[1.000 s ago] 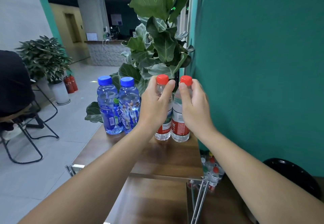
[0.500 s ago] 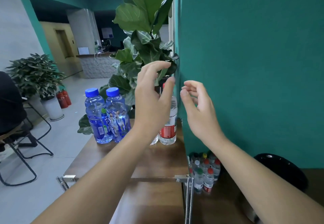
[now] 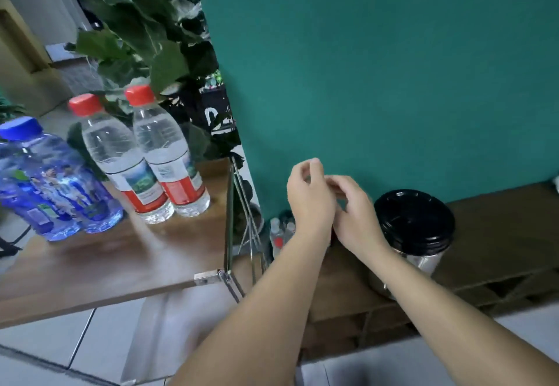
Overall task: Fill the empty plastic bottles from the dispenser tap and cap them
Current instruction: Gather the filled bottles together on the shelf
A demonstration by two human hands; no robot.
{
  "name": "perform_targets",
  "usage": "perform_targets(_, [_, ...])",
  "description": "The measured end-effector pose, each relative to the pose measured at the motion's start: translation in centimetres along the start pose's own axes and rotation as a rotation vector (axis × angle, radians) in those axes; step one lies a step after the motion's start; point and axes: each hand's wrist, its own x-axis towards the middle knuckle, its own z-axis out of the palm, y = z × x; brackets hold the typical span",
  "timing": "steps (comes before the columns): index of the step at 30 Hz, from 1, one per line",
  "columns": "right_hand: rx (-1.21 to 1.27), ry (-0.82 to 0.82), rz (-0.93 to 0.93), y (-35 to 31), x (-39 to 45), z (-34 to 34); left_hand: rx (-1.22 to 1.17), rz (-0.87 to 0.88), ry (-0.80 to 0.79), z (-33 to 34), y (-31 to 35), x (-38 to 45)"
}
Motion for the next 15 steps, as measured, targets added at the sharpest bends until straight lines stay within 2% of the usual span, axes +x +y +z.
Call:
perform_targets(3, [-0.018,0.001,0.085,6.6,-0.8,0.3,0.085,-0.092,0.015,0.8,-6.2,0.8])
perform_targets(11, [-0.076,-0.182,0.334,21.8,-2.8,3.0,0.376,-0.394,0.045,-1.1,-23.1,2.7])
perform_targets(13, [-0.119,-0.231,0.349,24.1,-2.6,3.9,0.446,-0.424,0.088,-1.3,-24.5,3.4])
perform_targets(15, [-0.116,-0.271,0.327,23.4,-1.6,4.3,0.463,-0.477,0.138,-1.8,-27.5,5.3])
